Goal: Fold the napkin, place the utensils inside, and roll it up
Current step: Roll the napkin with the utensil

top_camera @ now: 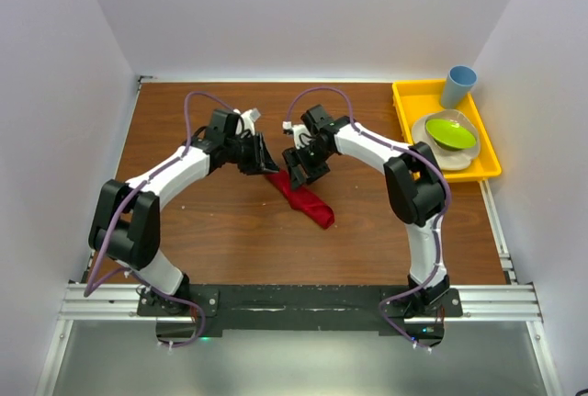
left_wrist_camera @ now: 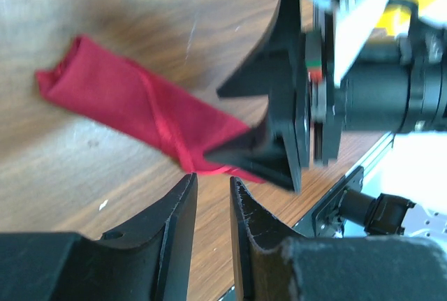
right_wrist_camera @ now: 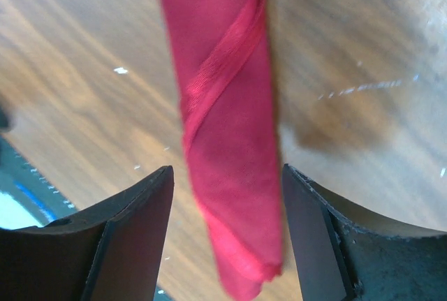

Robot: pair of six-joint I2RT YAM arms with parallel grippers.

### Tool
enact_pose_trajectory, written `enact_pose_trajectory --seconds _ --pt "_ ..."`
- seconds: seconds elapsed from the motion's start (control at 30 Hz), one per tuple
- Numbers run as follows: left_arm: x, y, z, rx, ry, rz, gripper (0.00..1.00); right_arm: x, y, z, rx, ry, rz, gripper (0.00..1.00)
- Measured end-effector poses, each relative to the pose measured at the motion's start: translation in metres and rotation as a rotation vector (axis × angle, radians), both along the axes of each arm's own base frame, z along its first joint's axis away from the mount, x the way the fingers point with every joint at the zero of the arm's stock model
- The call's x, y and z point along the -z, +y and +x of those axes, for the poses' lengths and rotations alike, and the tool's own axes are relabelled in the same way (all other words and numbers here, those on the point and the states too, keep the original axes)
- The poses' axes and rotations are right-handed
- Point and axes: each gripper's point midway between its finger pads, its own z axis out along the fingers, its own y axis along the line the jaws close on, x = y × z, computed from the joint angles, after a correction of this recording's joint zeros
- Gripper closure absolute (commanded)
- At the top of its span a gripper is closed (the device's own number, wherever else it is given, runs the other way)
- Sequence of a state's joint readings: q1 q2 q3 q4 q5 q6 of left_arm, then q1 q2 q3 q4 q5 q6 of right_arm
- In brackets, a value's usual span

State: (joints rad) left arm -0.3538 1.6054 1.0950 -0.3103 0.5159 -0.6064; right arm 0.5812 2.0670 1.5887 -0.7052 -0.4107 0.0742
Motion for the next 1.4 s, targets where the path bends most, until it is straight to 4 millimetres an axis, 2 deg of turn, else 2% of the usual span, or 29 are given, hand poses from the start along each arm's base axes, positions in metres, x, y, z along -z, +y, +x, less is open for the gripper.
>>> enact_pose_trajectory --seconds 0.1,0.23,0.33,0.4,0.47,0.53,0.57,0.67,0.8,1.0,1.23,1.4 --pt "0.013 0.003 -0.009 -0.001 0.036 0.012 0.72 0.012 -0.003 0.001 -0.014 0.016 -0.019 0.33" --pt "0.024 0.006 -0.018 -0.001 0.07 0.019 0.73 0.013 -0.008 0.002 -0.019 0.02 -0.023 0.33" --pt "0.028 0.005 -0.019 -0.004 0.083 0.009 0.62 0.013 -0.011 0.004 -0.019 0.021 -0.019 0.33" --pt "0.03 0.003 -0.019 -0.005 0.092 -0.001 0.5 0.014 -0.013 0.005 -0.025 0.021 -0.014 0.34" --pt "0.034 0.001 -0.019 -0.012 0.107 -0.012 0.43 0.017 -0.016 0.003 -0.02 0.03 -0.013 0.35" --pt "0.04 0.001 -0.019 -0.024 0.122 -0.021 0.39 0.022 -0.02 -0.002 -0.011 0.05 -0.019 0.35" --pt "0.043 0.001 -0.019 -0.03 0.13 -0.025 0.34 0.021 -0.021 -0.003 -0.004 0.054 -0.017 0.35" --pt "0.052 0.003 -0.018 -0.061 0.156 -0.044 0.34 0.017 -0.026 -0.007 0.028 0.062 -0.015 0.36" --pt "0.066 0.014 -0.014 -0.122 0.185 -0.065 0.38 0.004 -0.03 -0.011 0.055 0.053 0.001 0.36" --pt "0.086 0.023 0.001 -0.185 0.195 -0.092 0.44 -0.016 -0.034 -0.009 0.078 0.013 0.03 0.36" --pt "0.094 0.018 0.01 -0.188 0.192 -0.125 0.46 -0.009 -0.037 -0.014 0.073 0.042 0.046 0.34" --pt "0.093 0.017 0.013 -0.186 0.184 -0.124 0.51 0.005 -0.028 -0.013 0.049 0.08 0.075 0.34"
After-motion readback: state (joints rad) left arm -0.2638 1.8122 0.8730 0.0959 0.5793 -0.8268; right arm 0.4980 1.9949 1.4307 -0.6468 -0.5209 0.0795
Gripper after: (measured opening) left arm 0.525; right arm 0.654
